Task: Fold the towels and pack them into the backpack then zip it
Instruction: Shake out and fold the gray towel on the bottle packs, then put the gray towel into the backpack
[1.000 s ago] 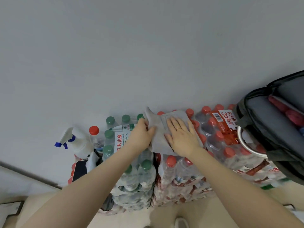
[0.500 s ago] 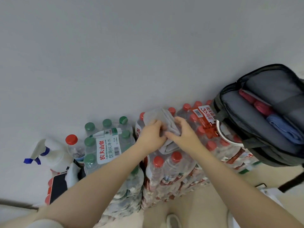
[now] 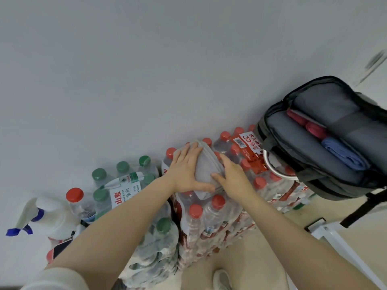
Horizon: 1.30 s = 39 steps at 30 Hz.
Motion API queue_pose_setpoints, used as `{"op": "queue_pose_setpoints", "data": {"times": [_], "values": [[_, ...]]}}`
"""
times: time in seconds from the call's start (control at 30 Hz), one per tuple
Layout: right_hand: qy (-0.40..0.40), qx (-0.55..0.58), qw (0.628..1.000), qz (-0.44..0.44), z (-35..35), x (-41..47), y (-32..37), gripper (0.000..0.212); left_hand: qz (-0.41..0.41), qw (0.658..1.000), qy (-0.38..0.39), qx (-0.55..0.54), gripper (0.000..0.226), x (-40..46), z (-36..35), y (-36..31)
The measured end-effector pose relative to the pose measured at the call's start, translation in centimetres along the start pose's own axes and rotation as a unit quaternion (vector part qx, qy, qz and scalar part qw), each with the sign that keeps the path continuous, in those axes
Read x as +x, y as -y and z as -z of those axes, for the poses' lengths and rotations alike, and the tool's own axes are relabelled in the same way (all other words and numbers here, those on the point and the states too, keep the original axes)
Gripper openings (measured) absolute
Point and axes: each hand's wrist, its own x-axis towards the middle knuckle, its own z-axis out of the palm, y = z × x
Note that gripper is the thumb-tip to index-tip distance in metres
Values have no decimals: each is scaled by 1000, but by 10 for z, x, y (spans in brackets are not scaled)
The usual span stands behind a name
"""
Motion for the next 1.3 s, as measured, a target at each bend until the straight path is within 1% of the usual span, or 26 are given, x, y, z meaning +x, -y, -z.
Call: {"op": "queue_pose_setpoints", "data": {"times": [0.07,0.1,0.17,0.2,0.27,0.33,0.43,0.5,0.6,0.63,0.7,0.73,0.77,0.8,0.83,0.87,0.9,0.97,1.0,1.03,1.07,1.1,1.13,1.17,1.23,1.3], "values": [[13,-31,999,-22,2,0,5,65,-50,998,2,-45,137,-12,2,9],[28,-19,999,-36,6,0,8,64,-70,996,8,-55,132,-18,2,13],[58,58,993,-83,13,2,10,60,-98,993,3,-62,111,-31,3,15],[75,131,982,-117,17,2,10,57,-109,992,-14,-61,99,-36,3,15],[111,327,921,-181,26,-1,13,44,-116,990,-63,-47,79,-43,2,8],[133,471,849,-200,34,-1,11,29,-116,981,-138,-66,63,-46,9,-7],[148,595,762,-206,54,-4,11,24,-169,962,-210,-48,44,-44,23,-36],[170,619,733,-226,73,-9,10,22,-174,967,-182,-29,33,-42,37,-61],[206,613,718,-259,105,-15,-6,45,-158,980,-105,-64,42,-35,53,-108],[216,610,716,-262,114,-14,-15,45,-175,978,-90,-64,44,-28,51,-120],[221,587,737,-252,132,-11,-38,25,-184,976,-50,-100,43,-14,49,-145],[216,581,745,-247,141,-11,-51,38,-185,977,-39,-101,42,-6,49,-158],[211,582,744,-253,152,-12,-58,37,-187,977,-34,-98,42,4,48,-166],[186,600,738,-247,163,-14,-62,23,-183,977,-32,-100,44,13,48,-175],[167,609,738,-237,173,-16,-68,21,-182,977,-44,-101,46,23,47,-182],[149,602,752,-224,183,-17,-70,28,-183,976,-58,-103,46,31,47,-191],[136,572,783,-202,194,-18,-68,27,-170,975,-77,-122,41,40,46,-197],[48,430,892,-133,213,-16,-74,26,-159,971,-118,-131,36,55,46,-209],[-21,311,946,-90,220,-13,-82,26,-154,970,-133,-131,39,62,44,-211],[-96,146,984,-35,228,-11,-91,28,-149,968,-151,-138,41,70,40,-215],[-164,-39,985,25,235,-8,-104,31,-142,965,-178,-129,40,78,37,-218],[-205,-195,957,69,242,-4,-118,34,-138,961,-195,-139,42,85,34,-220],[-214,-300,926,85,248,-1,-130,37,-159,955,-207,-138,49,93,29,-218],[-192,-361,910,73,252,2,-140,41,-151,953,-203,-166,54,99,26,-220],[-140,-407,902,28,258,10,-152,58,-65,937,-193,-283,58,111,20,-226],[-116,-427,896,11,263,20,-155,70,20,887,-191,-420,55,122,11,-235]]}}
